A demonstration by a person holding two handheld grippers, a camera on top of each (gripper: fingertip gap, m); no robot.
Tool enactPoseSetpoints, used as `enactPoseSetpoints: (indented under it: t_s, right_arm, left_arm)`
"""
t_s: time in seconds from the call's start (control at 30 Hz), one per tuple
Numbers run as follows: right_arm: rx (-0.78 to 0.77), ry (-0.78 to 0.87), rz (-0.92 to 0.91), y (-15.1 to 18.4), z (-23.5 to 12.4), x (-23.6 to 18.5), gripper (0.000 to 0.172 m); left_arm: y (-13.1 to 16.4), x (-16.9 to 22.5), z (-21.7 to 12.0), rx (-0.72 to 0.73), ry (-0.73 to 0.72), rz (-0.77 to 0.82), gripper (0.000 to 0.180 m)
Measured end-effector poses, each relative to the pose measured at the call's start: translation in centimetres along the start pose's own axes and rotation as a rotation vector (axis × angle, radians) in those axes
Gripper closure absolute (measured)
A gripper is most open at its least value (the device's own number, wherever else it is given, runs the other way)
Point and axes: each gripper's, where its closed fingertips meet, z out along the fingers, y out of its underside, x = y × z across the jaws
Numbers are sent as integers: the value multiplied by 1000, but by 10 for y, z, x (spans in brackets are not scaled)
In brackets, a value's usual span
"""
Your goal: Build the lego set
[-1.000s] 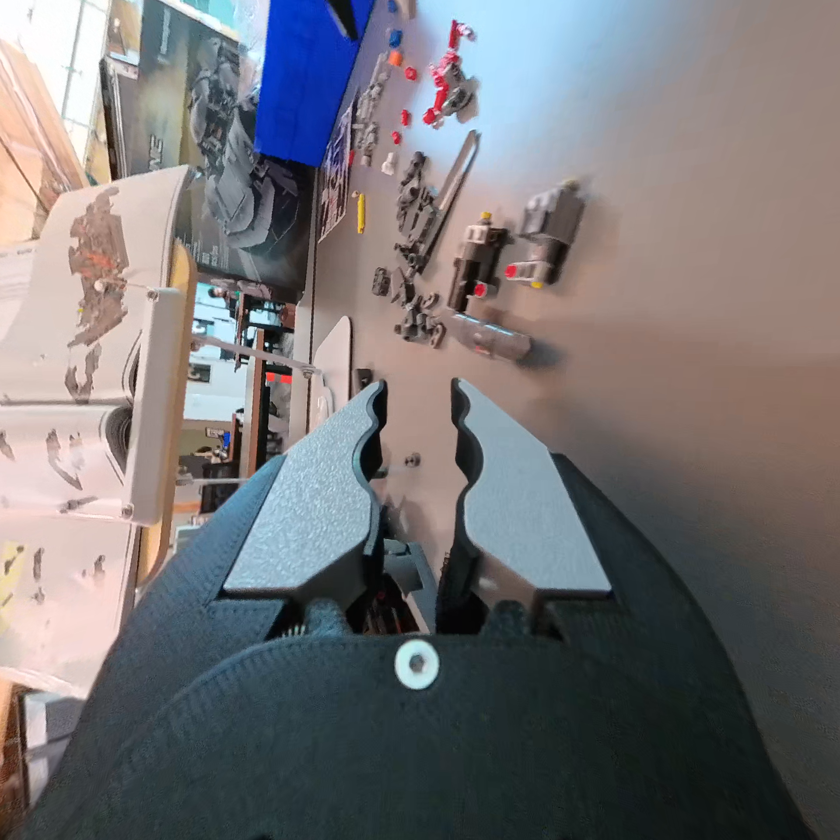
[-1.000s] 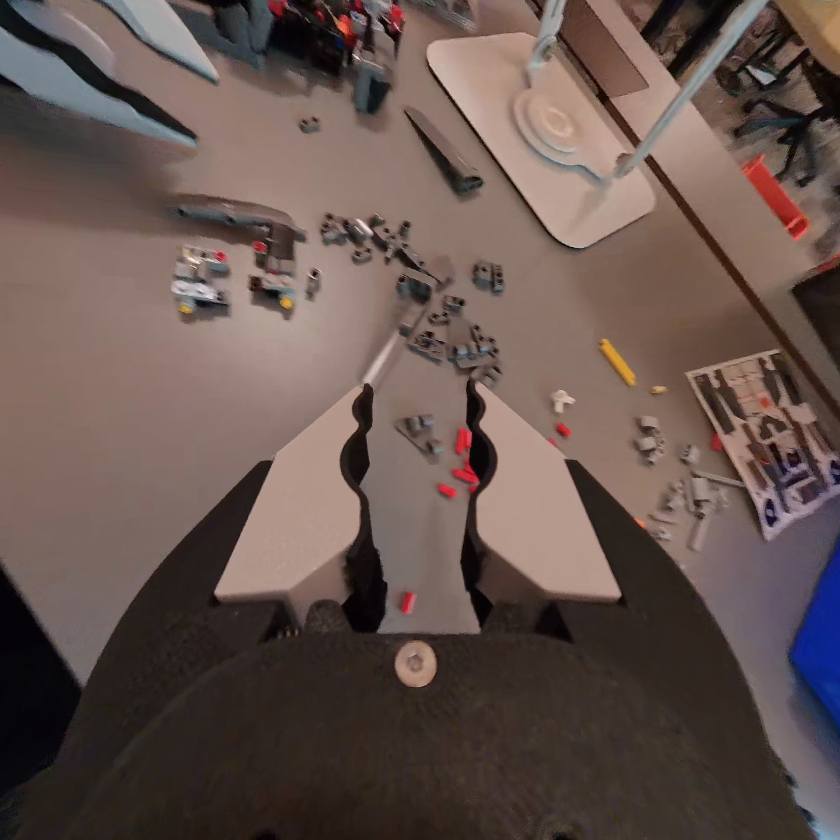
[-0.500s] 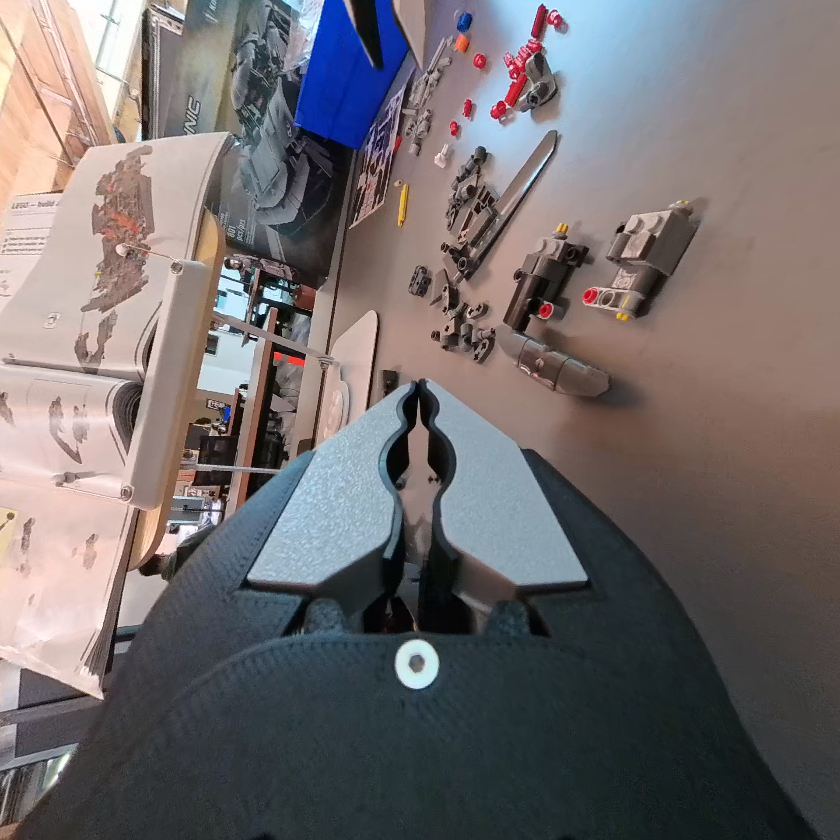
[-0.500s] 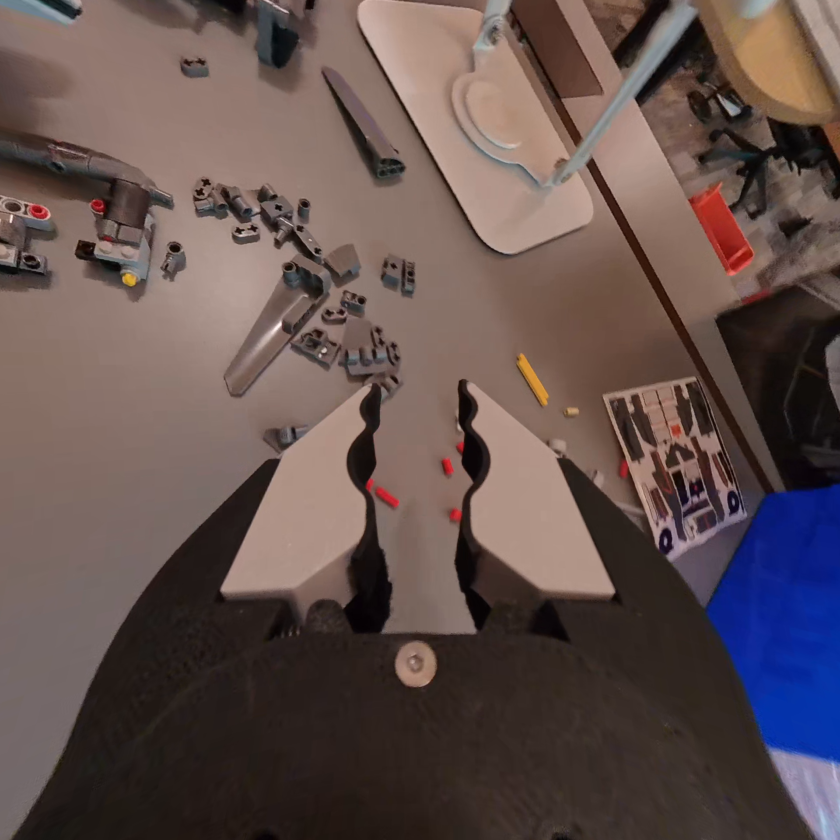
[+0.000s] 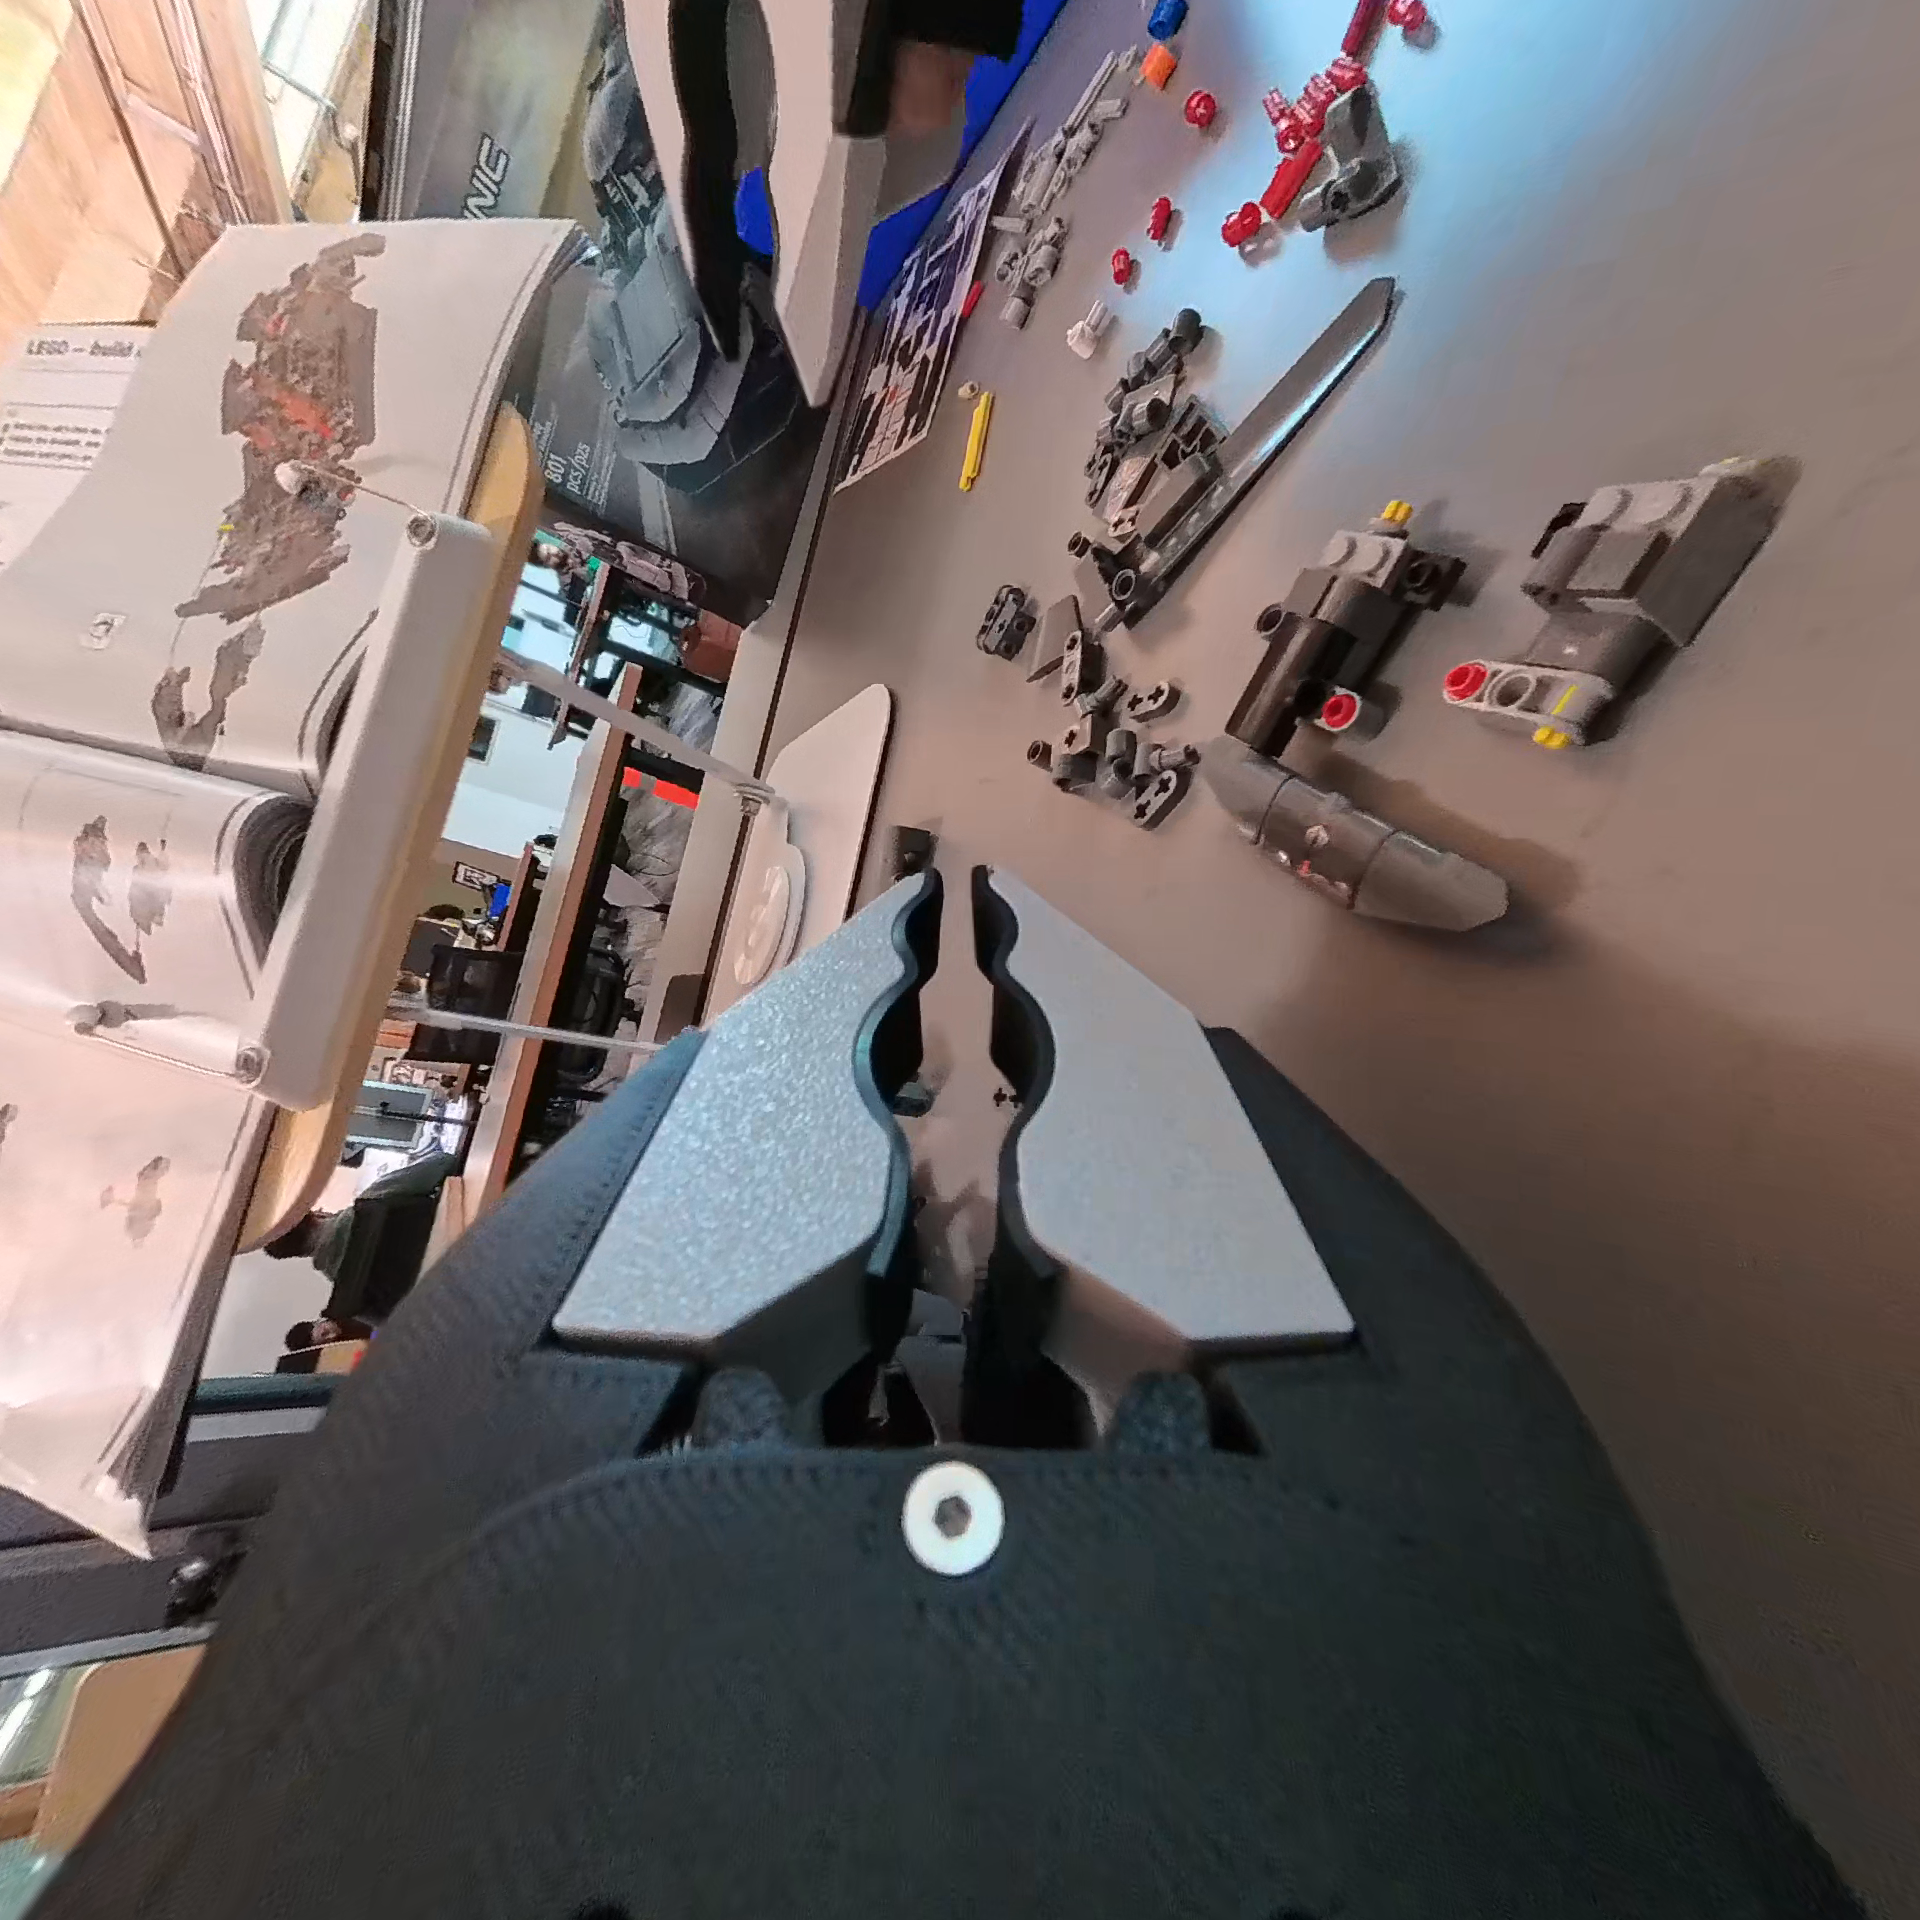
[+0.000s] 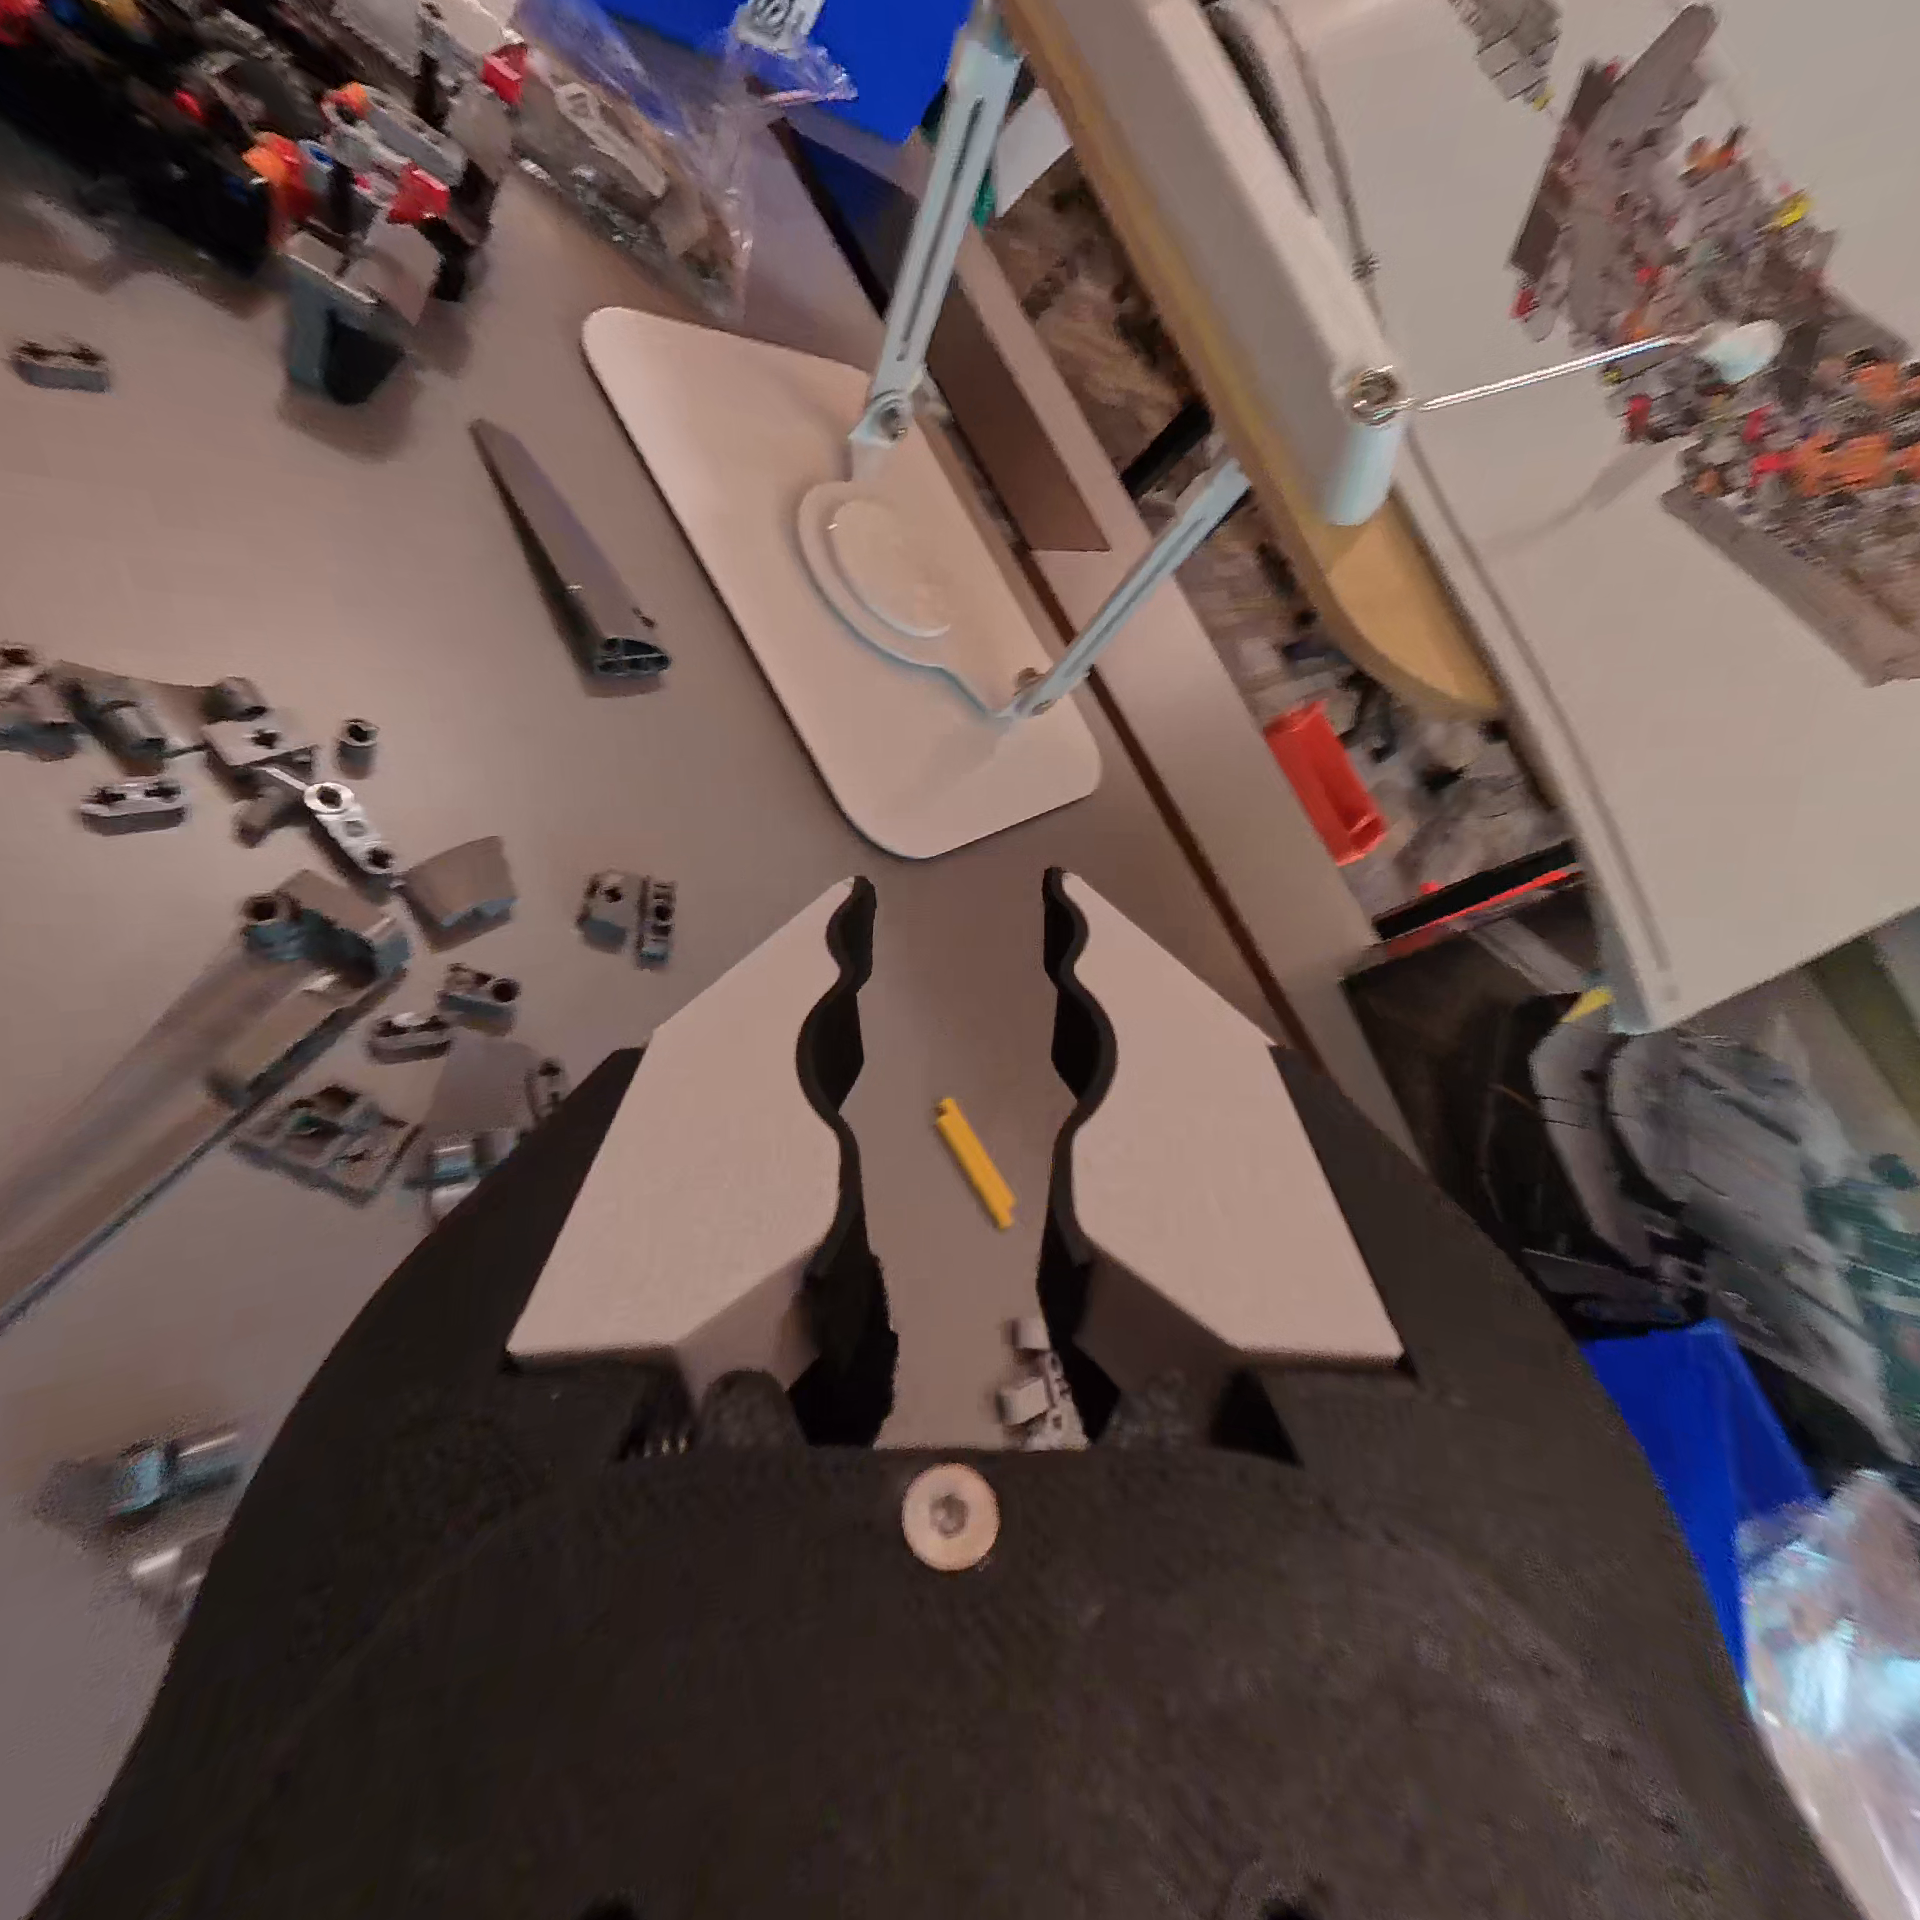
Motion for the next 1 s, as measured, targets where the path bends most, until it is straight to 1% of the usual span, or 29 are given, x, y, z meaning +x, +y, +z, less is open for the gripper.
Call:
enactPoseSetpoints:
  t_s: [0.13,0.43,0.73,1.0]
  right_arm:
    - [40,77,-14,4,-1,7,141]
    - [16,162,-30,26,-3,16,141]
    - [-12,185,-28,39,-1,20,141]
    - [-19,208,-34,43,-2,24,141]
  left_arm:
    - [1,-3,1,3,-8,-22,173]
    - [-3,-10,-4,27,-16,-73,174]
    - [-5,-11,-7,44,-1,-107,175]
    - [-4,-12,-8,48,2,-133,175]
